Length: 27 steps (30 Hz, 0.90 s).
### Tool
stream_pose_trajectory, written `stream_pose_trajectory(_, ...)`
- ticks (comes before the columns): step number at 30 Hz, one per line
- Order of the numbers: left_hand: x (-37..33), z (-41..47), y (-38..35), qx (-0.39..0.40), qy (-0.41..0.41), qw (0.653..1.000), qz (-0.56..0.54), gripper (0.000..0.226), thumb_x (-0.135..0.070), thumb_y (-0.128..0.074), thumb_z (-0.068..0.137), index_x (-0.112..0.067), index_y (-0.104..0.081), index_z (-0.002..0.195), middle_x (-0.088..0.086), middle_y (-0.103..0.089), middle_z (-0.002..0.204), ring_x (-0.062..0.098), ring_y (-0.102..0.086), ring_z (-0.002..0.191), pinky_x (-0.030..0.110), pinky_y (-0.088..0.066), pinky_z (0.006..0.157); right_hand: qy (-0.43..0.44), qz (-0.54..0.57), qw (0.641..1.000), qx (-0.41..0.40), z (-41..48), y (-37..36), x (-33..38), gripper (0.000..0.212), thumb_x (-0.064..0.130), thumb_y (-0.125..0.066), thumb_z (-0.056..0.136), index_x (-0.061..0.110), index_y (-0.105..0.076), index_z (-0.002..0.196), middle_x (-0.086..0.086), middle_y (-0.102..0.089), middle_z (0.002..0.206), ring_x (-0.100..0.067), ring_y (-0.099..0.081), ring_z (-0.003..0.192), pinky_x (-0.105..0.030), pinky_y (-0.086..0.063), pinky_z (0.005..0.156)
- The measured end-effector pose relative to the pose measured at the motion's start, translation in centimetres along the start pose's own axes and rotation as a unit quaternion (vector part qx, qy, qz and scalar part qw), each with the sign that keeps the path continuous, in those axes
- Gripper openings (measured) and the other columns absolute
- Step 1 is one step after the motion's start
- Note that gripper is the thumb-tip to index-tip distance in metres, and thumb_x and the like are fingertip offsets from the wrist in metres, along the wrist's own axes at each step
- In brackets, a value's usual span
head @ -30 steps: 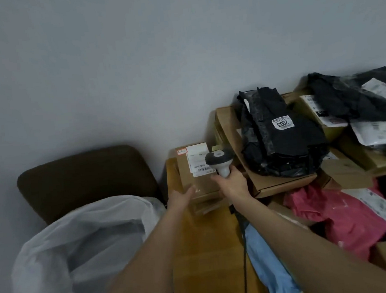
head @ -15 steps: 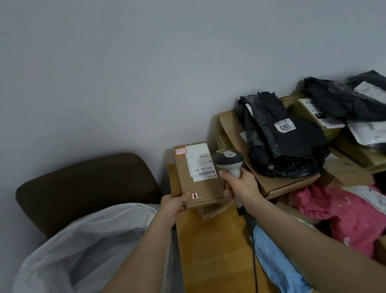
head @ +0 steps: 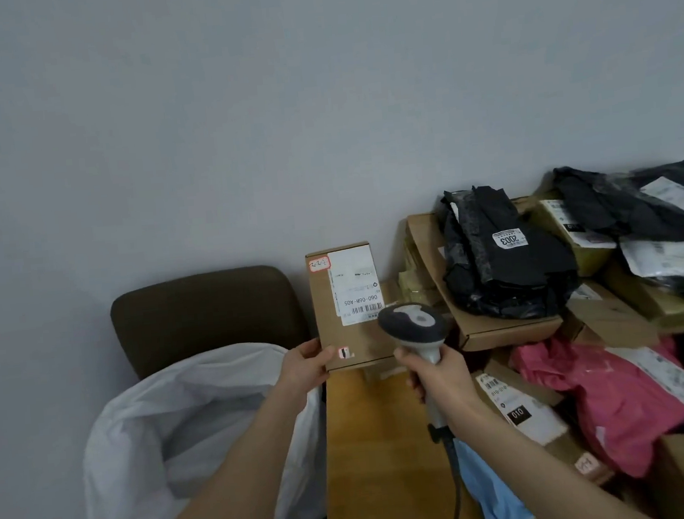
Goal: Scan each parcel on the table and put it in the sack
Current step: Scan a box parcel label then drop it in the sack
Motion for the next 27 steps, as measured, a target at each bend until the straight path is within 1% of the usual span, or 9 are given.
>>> stream_pose_trajectory(2, 0.3, -0.6, 0.0, -0.005, -0.007, 1.000, 0.011, 0.054, -0.009, -0.066, 0.088, -0.005, -0.045, 0.137, 0.012, -0.061, 0.124, 0.026, -0.063, 0.109, 0.037, -0.054, 0.092, 0.005, 0.001, 1.000, -0.002, -1.1, -0.3, -0.5, 0.019, 0.021, -0.072, 0.085, 0.008, -0.062, 0.093, 0.001, -0.058, 0.052, -0.008, -0.051, 0.043, -0.022, -0.044, 0.046)
stream_pose_trajectory(4, 0.6, -0.9, 0.0, -0.010, -0.011, 1.000, 0.020, 0.053, -0.009, -0.067, 0.087, -0.007, -0.046, 0.136, 0.011, -0.061, 0.124, 0.026, -0.062, 0.109, 0.037, -0.053, 0.092, 0.005, 0.008, 1.000, -0.007, -1.9, -0.5, -0.9, 0.018, 0.021, -0.072, 0.086, 0.008, -0.062, 0.092, 0.002, -0.058, 0.051, -0.007, -0.051, 0.042, -0.021, -0.044, 0.046)
stream_pose_trajectory(8, 1.2, -1.4, -0.1, -0.021, -0.018, 0.999, 0.039, 0.052, -0.010, -0.067, 0.088, -0.008, -0.047, 0.136, 0.007, -0.061, 0.122, 0.023, -0.062, 0.105, 0.030, -0.055, 0.083, 0.004, -0.001, 1.000, -0.009, -3.1, -0.7, -1.8, 0.015, 0.021, -0.071, 0.086, 0.010, -0.062, 0.090, 0.003, -0.059, 0.051, -0.004, -0.053, 0.042, -0.016, -0.044, 0.045)
stream_pose_trajectory(11, 1.7, -1.6, 0.1, -0.025, -0.016, 0.998, 0.047, 0.053, -0.011, -0.067, 0.088, -0.009, -0.046, 0.136, 0.004, -0.061, 0.117, 0.020, -0.062, 0.101, 0.025, -0.055, 0.076, -0.002, -0.003, 1.000, -0.016, -3.6, -0.7, -2.3, 0.013, 0.019, -0.070, 0.087, 0.009, -0.062, 0.086, 0.001, -0.059, 0.051, -0.005, -0.052, 0.041, -0.016, -0.044, 0.044)
stream_pose_trajectory(13, 1.9, -1.6, 0.3, -0.031, -0.016, 0.998, 0.056, 0.053, -0.012, -0.066, 0.088, -0.009, -0.046, 0.137, 0.003, -0.060, 0.115, 0.018, -0.061, 0.097, 0.020, -0.054, 0.068, -0.005, -0.014, 1.000, -0.017, -3.9, -0.7, -2.4, 0.013, 0.018, -0.069, 0.087, 0.008, -0.062, 0.083, 0.000, -0.058, 0.050, -0.006, -0.051, 0.041, -0.017, -0.044, 0.044)
stream_pose_trajectory(17, 2.1, -1.5, 0.4, -0.039, -0.011, 0.998, 0.056, 0.053, -0.010, -0.066, 0.089, -0.007, -0.045, 0.137, 0.004, -0.060, 0.115, 0.019, -0.061, 0.096, 0.018, -0.053, 0.065, -0.009, -0.031, 0.999, -0.023, -4.1, -0.5, -2.4, 0.014, 0.015, -0.068, 0.086, 0.005, -0.061, 0.078, -0.001, -0.058, 0.050, -0.010, -0.050, 0.041, -0.022, -0.043, 0.045)
stream_pose_trajectory(23, 2.5, -1.6, 0.5, -0.053, -0.006, 0.996, 0.068, 0.052, -0.011, -0.065, 0.089, -0.007, -0.046, 0.137, 0.007, -0.060, 0.120, 0.019, -0.060, 0.096, 0.019, -0.052, 0.066, -0.019, -0.040, 0.999, -0.026, -4.3, -0.1, -2.6, 0.015, 0.013, -0.067, 0.086, 0.004, -0.061, 0.076, -0.001, -0.058, 0.048, -0.009, -0.049, 0.039, -0.020, -0.042, 0.044)
stream_pose_trajectory(27, 2.7, -1.8, 0.4, -0.064, -0.008, 0.995, 0.078, 0.052, -0.012, -0.065, 0.089, -0.007, -0.045, 0.137, 0.011, -0.058, 0.129, 0.023, -0.060, 0.104, 0.029, -0.053, 0.080, -0.021, -0.053, 0.998, -0.023, -4.3, 0.0, -2.7, 0.018, 0.014, -0.066, 0.086, 0.005, -0.061, 0.071, -0.002, -0.058, 0.050, -0.010, -0.050, 0.041, -0.021, -0.042, 0.046)
Point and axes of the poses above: each hand's wrist, its own z-axis towards the middle knuckle, its own y-axis out of the back of the hand, x = y × z, the point moved 5 cm from there along z, towards the middle knuckle
